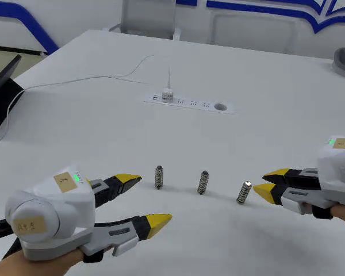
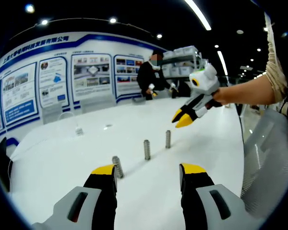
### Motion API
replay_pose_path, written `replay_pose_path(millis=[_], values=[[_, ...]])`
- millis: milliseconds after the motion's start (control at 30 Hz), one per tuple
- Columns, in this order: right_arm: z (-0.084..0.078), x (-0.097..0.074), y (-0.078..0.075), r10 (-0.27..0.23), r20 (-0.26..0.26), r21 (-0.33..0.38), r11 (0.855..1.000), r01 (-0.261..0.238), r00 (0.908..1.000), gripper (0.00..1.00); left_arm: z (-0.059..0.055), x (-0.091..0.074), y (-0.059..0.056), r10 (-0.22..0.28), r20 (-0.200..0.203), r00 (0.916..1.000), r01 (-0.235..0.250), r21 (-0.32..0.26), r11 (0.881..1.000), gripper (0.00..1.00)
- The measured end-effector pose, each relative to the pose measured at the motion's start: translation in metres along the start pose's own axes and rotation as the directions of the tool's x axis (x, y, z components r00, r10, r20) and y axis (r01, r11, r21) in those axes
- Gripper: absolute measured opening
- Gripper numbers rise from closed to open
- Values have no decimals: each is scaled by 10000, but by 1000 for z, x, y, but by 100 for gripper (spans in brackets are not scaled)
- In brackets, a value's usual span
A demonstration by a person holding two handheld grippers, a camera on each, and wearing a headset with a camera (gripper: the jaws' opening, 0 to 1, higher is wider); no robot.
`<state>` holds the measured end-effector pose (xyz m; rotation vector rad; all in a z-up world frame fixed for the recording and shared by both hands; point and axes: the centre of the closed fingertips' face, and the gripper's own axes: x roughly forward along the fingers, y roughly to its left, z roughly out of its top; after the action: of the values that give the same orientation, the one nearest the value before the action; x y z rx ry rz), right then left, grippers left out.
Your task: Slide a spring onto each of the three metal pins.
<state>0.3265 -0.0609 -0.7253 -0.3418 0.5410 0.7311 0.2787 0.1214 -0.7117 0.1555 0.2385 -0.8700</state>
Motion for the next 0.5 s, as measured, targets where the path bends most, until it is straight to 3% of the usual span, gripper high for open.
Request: replay_pose_path(millis=[500], values=[[-7,-9,-7,-282,-11,151,9995,282,9996,19,1,-4,11,449,0,9990,-449,16,9990,55]])
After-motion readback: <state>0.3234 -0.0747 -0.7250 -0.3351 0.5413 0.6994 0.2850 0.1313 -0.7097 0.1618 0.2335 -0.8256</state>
